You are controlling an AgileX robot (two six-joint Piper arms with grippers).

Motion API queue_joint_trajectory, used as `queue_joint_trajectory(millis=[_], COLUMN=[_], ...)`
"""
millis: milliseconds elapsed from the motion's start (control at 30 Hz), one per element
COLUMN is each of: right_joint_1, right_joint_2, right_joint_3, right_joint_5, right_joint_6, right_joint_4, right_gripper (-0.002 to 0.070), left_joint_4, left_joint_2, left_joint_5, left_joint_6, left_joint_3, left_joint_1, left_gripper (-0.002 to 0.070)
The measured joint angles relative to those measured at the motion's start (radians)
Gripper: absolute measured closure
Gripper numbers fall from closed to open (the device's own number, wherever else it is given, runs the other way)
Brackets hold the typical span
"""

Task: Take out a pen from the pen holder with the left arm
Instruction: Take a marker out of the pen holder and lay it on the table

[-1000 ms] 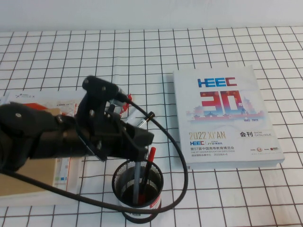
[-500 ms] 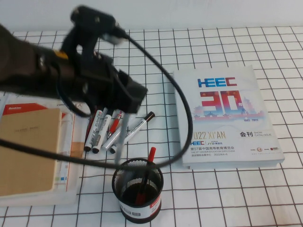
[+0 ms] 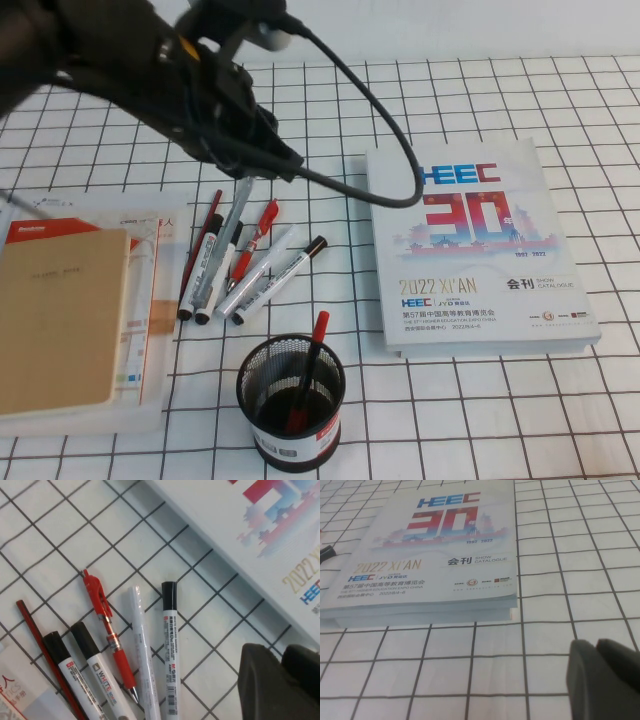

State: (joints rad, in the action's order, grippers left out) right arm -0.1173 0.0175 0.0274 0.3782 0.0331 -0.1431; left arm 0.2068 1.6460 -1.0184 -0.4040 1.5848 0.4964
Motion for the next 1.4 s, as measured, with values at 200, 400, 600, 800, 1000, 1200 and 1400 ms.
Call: queue_joint_trajectory(millis=[200,400,600,800,1000,1200,1400], right_joint_1=[0.000,0.000,0.000,0.000,0.000,0.000,0.000], right_joint_2=[0.000,0.000,0.000,0.000,0.000,0.000,0.000], right_joint_3=[0.000,0.000,0.000,0.000,0.000,0.000,0.000], right_joint_5=[0.000,0.000,0.000,0.000,0.000,0.000,0.000], right_joint_6=[0.000,0.000,0.000,0.000,0.000,0.000,0.000], right_joint_4=[0.000,0.000,0.000,0.000,0.000,0.000,0.000], right_gripper=[0.0691,0.0691,0.0691,0.0691,0.0691,0.0691,0.0691], left_joint_4=[-0.028,-0.030,-0.018,-0.002,-0.004,-0.020,-0.042], left_joint_2=[0.180,0.336,0.448,0.500,0.524,0.548,0.562], left_joint_5=[-0.017,-0.048,-0.057,-0.047,-0.018,0.014,0.030], left_joint_6=[0.001,0.004,-0.002,-0.025,-0.031,-0.033,-0.033], left_joint_3=[0.092,0.182,0.237,0.250,0.258,0.262,0.262], left_joint_1=[0.000,0.000,0.000,0.000,0.033,0.082,0.082], left_gripper=[0.0631,0.0631,0.0631,0.0631,0.0631,0.0631,0.0631])
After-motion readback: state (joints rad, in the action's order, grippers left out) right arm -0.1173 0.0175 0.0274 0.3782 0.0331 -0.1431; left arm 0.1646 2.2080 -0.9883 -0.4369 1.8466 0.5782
